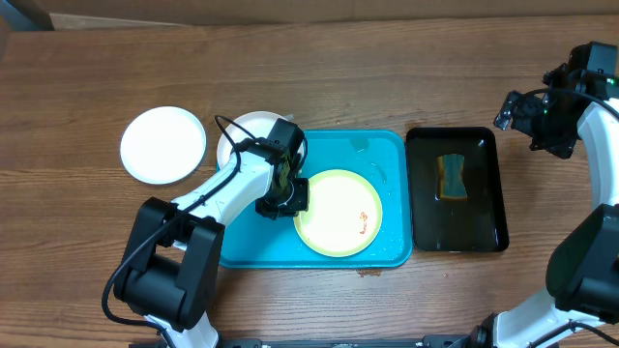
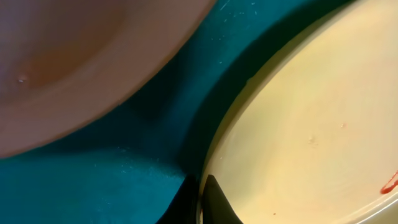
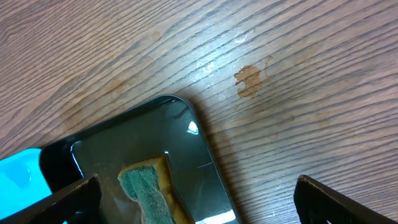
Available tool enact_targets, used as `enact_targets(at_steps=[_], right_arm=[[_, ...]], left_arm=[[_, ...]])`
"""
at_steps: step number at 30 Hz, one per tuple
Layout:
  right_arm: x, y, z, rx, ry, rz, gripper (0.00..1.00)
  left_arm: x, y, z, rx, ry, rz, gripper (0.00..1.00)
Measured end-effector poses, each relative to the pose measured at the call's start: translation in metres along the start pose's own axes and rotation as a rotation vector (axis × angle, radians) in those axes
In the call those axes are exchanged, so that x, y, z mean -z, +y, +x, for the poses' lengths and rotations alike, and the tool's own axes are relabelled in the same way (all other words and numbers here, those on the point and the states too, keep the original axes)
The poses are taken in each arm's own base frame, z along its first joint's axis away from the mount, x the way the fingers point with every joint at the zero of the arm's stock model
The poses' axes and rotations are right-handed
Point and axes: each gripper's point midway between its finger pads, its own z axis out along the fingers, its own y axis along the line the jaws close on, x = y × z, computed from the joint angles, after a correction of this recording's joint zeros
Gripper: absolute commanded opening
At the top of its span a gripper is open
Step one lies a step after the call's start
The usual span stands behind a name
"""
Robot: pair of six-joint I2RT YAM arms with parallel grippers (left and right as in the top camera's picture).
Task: Clean dirty plates on tray and stack at the side
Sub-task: 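Grip the yellow plate's rim with the left gripper and pull it toward center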
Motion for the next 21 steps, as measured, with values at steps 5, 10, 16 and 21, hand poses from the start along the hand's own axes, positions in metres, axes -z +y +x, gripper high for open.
enact_targets(at_steps=[5, 10, 16, 21], right_arm=[[0.0, 0.0, 0.0, 0.0, 0.0, 0.0, 1.0], [0.0, 0.0, 0.0, 0.0, 0.0, -0.001, 1.0], [0.0, 0.0, 0.0, 0.0, -0.001, 0.0, 1.0], [0.0, 0.001, -0.005, 0.003, -0.021, -0.004, 1.0]], left_arm=[[0.0, 0.0, -0.001, 0.086, -0.005, 0.002, 0.04], [0.001, -0.002, -0.01, 0.139, -0.028, 0.035, 0.05], [0.003, 0.0, -0.013, 0.199, -0.021, 0.068, 0.17], [0.007, -0.003, -0.008, 0.144, 0.006, 0.076, 0.23]])
